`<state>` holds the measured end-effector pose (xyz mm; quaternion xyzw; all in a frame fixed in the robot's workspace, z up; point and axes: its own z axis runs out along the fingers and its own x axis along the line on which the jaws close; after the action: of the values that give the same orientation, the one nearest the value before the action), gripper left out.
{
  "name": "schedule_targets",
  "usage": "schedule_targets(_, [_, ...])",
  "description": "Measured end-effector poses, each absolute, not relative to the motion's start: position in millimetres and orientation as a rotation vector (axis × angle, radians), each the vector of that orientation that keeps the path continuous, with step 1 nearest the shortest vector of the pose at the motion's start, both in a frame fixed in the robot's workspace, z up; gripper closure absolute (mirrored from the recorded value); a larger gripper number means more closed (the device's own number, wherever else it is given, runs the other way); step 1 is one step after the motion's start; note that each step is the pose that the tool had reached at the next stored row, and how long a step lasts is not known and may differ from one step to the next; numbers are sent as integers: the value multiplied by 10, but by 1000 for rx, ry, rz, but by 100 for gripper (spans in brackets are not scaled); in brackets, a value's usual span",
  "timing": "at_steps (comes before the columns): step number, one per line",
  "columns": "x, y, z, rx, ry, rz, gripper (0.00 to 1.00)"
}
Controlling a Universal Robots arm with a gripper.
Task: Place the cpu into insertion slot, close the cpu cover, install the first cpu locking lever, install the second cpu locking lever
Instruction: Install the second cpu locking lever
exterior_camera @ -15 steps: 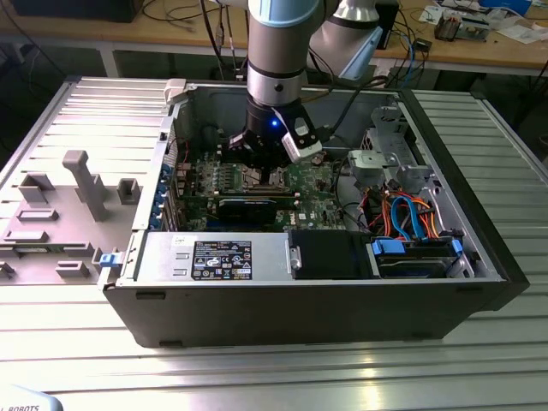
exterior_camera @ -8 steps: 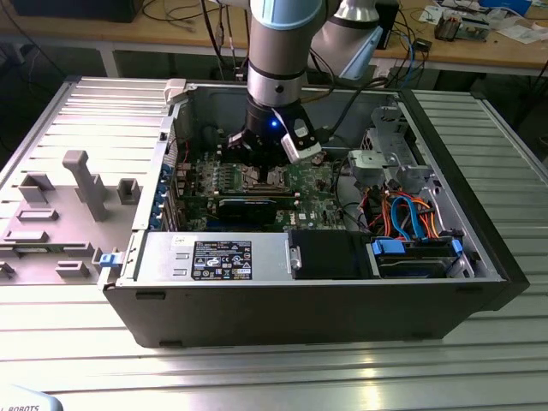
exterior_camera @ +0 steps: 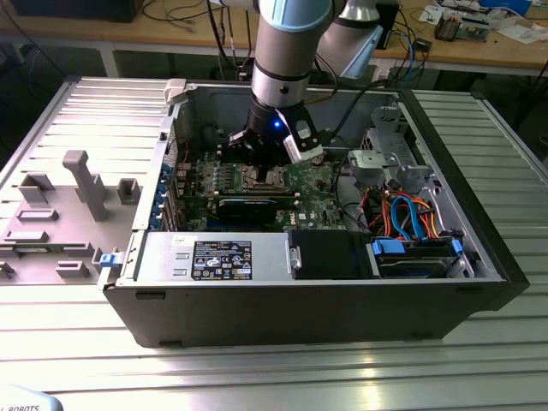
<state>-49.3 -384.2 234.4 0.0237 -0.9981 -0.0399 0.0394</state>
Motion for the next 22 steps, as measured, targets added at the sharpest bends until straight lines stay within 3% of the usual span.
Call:
schedule_targets(15, [-380, -3875, 2342, 73, -3043, -159, 89])
schedule_targets(22, [-398, -3967, 2327, 75, -3032, -216, 89])
